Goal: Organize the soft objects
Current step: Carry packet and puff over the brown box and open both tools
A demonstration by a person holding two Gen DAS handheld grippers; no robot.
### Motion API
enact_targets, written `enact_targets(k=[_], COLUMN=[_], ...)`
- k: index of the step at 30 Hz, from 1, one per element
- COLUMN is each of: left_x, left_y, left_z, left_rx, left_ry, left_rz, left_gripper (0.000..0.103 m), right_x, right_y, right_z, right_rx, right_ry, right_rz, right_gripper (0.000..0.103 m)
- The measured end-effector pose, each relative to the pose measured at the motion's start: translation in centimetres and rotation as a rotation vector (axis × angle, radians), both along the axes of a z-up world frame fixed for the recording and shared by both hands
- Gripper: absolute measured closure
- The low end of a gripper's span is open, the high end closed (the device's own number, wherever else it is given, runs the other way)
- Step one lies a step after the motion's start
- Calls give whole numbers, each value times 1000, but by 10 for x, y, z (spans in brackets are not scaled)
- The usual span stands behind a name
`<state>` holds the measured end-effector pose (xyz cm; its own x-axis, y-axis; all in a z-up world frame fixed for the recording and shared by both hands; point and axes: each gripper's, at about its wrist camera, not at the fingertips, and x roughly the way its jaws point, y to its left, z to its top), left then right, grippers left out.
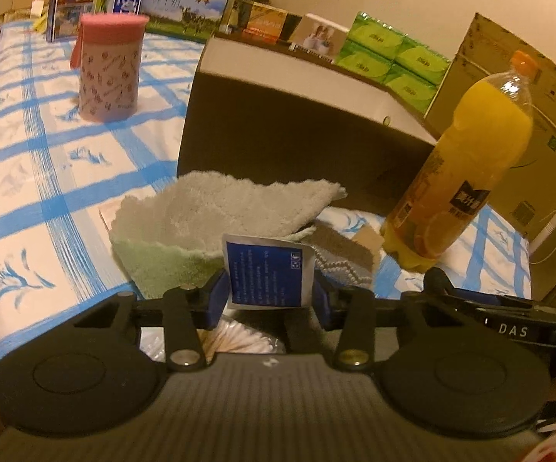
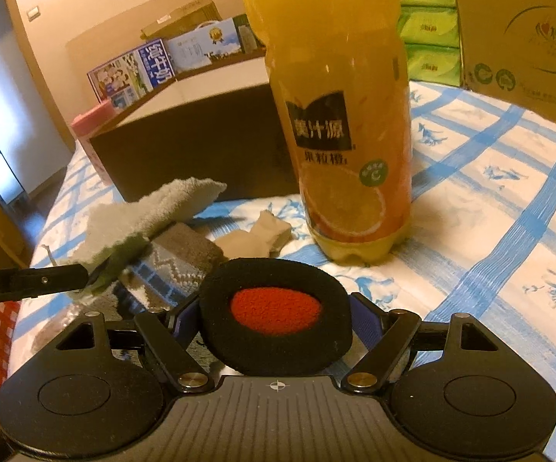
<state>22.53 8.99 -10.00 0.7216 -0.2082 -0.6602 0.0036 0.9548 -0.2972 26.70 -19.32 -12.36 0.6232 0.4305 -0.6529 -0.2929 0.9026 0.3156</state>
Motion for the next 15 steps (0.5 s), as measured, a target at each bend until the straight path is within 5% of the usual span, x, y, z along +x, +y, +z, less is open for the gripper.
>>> enact_targets(k=[15], left_x=[-5], left_y=[-4], left_z=[59], left_rx=[81], left_ry=[-131], left_rz=[-31], left_gripper=[62], right_x=[-2], right_y=[-74], right_z=[43], right_rx=[-7], right_ry=[-74], right_rz=[-75], right_gripper=[24])
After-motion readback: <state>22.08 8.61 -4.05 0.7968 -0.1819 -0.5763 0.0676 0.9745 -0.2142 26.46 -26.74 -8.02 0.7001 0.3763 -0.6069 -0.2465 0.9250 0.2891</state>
